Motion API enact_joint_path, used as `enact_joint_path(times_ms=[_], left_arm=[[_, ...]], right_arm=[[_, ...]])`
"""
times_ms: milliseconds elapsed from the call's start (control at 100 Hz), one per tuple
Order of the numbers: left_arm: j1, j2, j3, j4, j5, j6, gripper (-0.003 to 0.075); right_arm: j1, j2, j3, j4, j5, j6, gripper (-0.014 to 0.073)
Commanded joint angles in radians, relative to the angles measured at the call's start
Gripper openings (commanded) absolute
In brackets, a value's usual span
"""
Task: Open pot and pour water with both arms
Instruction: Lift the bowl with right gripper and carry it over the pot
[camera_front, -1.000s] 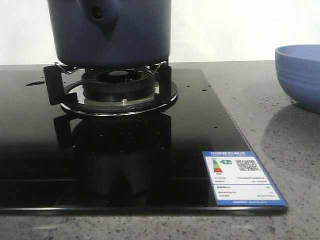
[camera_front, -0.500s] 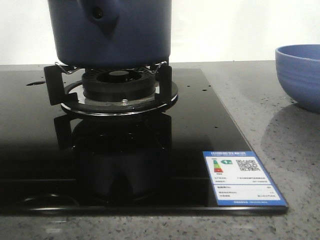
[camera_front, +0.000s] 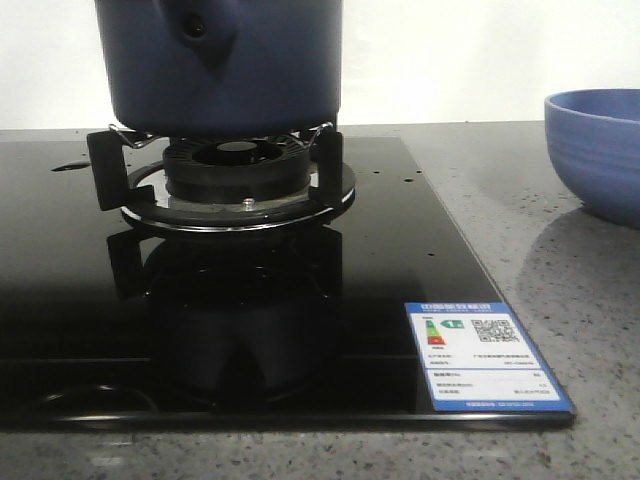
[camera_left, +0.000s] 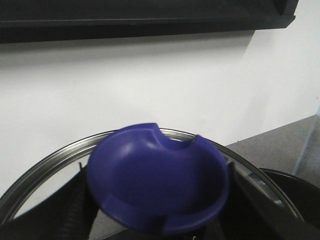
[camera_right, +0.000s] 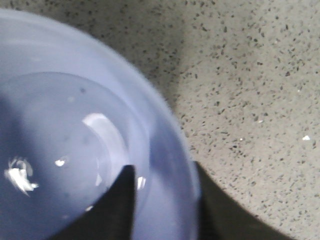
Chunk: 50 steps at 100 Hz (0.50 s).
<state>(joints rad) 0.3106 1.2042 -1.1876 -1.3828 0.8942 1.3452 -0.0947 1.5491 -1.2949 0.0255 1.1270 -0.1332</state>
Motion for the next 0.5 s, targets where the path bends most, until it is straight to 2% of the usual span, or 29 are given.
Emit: enact_joint_path(times_ms=[0,100,310,490], left_arm=[[0.001,-0.03,-0.04,-0.09,-0.011,-0.008,0.0396],[0.001,-0.03,-0.04,-0.09,-0.011,-0.008,0.0396],[0.001,-0.03,-0.04,-0.09,-0.011,-0.008,0.0396],[0.001,-0.028,-0.04,-0.09,-0.011,-0.008,0.0396]], right_arm=[[-0.01,-0.027,-0.032,-0.006,-0.01,0.002,0.0034],[-0.01,-0.031,-0.033,0.01,-0.016,0.002,-0.0069],[-0.01,-0.036,-0.11,0.107,0.009,-0.014,-0.0058],[0.026,-0.02,-0.288,0.158,0.097,-0.014,-0.0053]])
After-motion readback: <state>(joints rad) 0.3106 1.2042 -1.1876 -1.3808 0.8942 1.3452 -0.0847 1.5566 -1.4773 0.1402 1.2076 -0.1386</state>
